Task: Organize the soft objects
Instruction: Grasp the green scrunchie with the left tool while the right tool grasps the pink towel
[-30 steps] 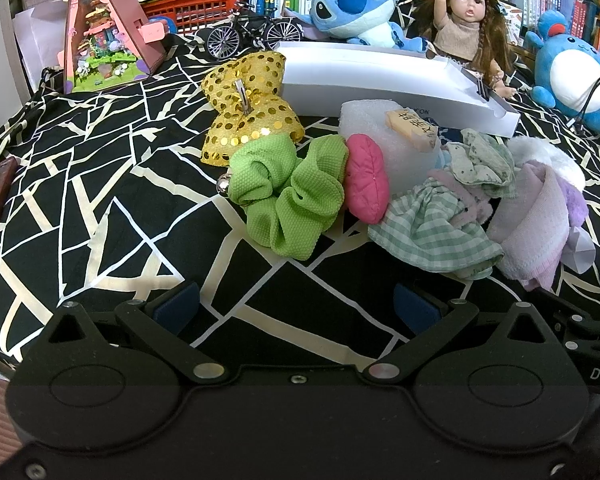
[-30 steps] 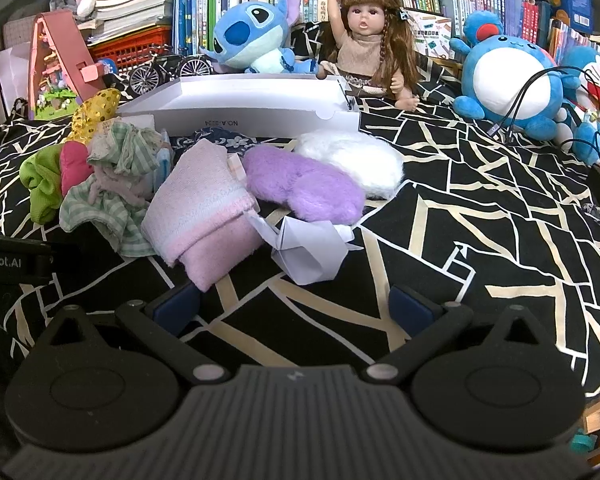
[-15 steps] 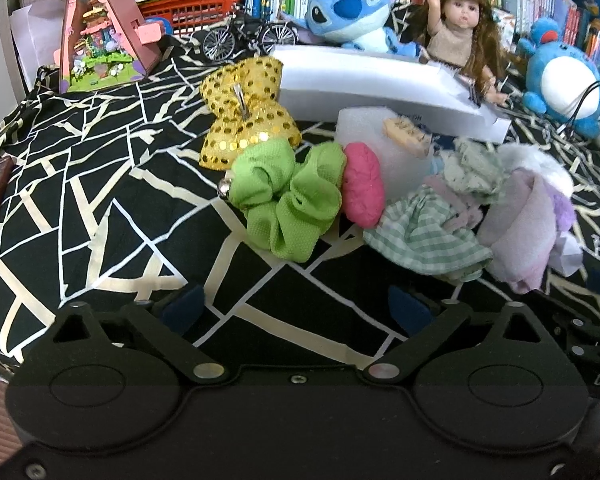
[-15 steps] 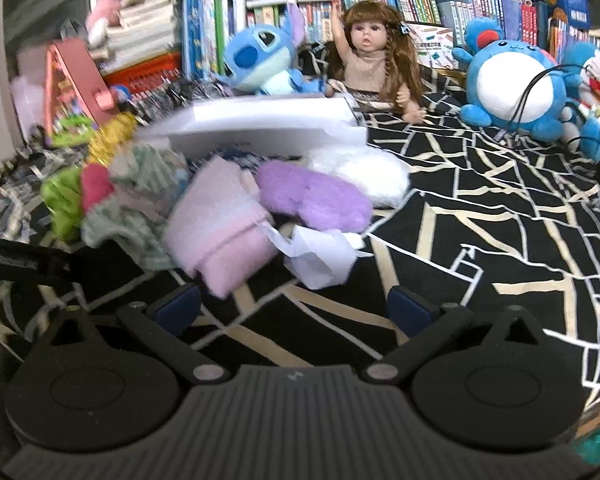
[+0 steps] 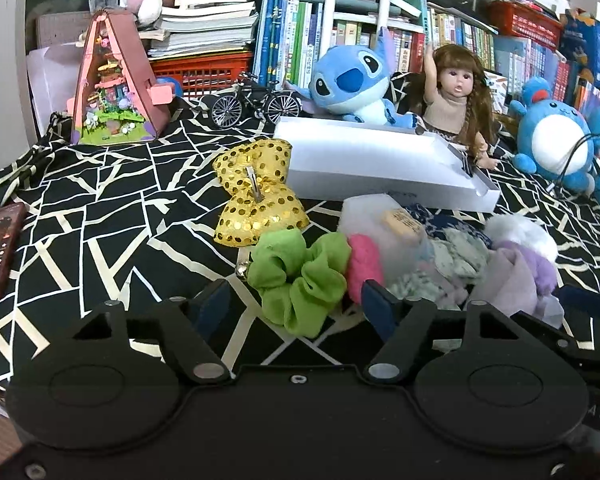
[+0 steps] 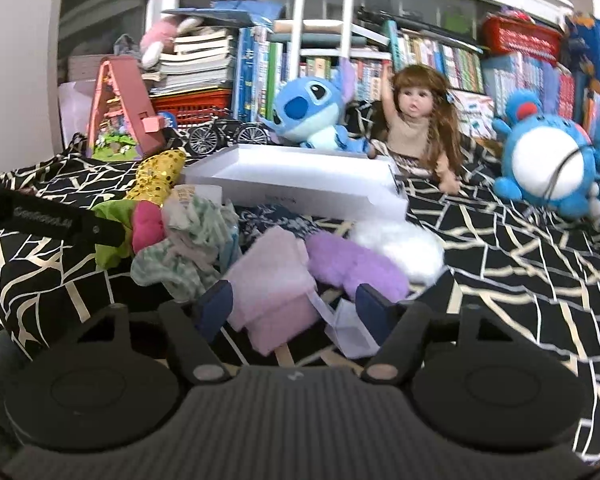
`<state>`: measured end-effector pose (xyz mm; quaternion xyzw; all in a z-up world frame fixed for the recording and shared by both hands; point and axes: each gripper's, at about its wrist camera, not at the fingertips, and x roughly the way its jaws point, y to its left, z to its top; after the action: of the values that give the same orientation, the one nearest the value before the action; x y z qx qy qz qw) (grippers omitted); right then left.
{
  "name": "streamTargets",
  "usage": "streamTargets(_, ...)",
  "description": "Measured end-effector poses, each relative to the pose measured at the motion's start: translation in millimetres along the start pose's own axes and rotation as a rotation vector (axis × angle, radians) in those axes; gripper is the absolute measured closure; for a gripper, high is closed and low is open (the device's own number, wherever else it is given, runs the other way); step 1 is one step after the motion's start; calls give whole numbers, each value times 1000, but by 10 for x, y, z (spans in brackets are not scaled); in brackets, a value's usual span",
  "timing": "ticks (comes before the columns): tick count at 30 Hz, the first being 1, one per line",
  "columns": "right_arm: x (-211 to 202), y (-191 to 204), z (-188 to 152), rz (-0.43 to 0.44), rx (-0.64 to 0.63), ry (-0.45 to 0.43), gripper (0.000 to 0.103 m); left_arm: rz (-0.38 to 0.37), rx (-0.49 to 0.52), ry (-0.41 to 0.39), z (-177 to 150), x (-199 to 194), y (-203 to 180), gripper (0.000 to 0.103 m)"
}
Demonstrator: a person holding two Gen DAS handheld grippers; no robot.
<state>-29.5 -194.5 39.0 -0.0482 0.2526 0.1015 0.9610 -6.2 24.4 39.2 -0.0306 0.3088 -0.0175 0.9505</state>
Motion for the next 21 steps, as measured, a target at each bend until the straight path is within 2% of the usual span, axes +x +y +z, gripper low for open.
streamTargets(12,189,78,36,16,-54,15,24,-6,-76,38,20,352,76,32)
streamTargets(16,246,114,51,24,-67,21,24,-19,-92,48,13,424,83,34)
streamTargets(18,270,126,55,28,-70,24,24,-34,-102,55,5,445,97,54)
streamTargets(21,294,152,54,38,-80,29,24,-42,-110,51,6,436,107,64)
